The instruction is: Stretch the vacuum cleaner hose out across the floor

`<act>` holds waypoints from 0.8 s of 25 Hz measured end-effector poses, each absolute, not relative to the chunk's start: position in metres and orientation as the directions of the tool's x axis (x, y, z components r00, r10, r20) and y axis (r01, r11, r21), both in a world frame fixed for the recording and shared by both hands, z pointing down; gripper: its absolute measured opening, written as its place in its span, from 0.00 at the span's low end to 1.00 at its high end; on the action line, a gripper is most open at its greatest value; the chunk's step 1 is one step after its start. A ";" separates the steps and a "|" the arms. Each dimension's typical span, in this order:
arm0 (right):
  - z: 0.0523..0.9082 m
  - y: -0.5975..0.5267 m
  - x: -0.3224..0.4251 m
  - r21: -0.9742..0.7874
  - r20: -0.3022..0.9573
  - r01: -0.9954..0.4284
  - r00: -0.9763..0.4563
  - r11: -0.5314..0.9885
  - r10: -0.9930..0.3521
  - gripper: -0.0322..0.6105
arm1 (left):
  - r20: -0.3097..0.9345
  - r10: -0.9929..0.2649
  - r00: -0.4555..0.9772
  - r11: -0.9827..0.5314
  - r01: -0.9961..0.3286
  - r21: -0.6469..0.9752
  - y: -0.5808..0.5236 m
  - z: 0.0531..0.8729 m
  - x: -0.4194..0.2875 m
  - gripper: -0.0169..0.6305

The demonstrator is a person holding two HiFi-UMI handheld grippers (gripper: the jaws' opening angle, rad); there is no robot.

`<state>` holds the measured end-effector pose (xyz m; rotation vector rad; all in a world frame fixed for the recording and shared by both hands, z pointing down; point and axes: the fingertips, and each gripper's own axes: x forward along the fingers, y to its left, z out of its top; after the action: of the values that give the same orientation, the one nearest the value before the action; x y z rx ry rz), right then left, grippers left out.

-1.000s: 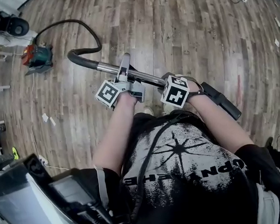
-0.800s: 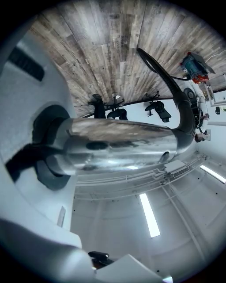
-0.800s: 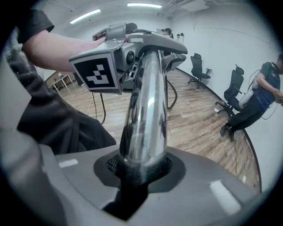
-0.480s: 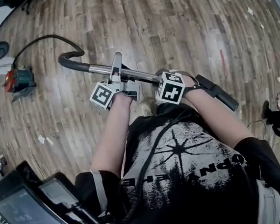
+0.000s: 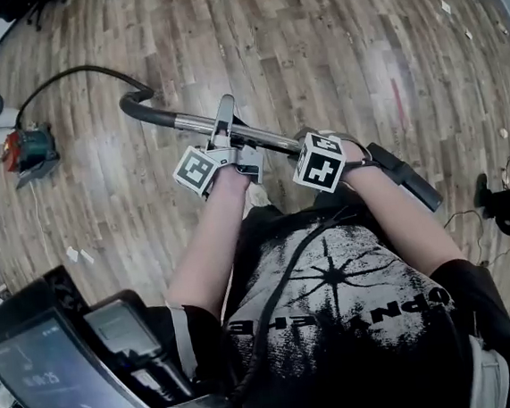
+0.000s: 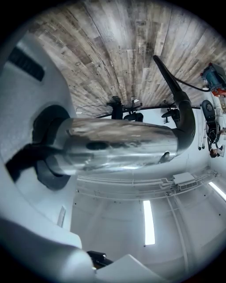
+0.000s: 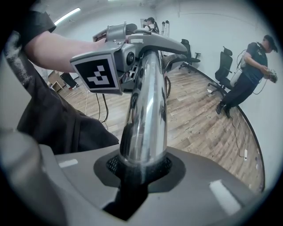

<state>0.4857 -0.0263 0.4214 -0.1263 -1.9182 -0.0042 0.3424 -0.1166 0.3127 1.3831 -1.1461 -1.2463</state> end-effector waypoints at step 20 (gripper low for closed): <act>0.399 -0.093 0.642 -0.040 0.892 0.300 -0.420 0.953 0.170 0.20 | -0.154 -0.980 -0.129 -0.124 -0.213 0.969 -0.153 0.276 0.497 0.09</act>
<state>0.6420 -0.0934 0.3991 -0.3353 -2.0145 -0.1501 0.4966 -0.1534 0.2761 1.3964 -1.4021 -1.3195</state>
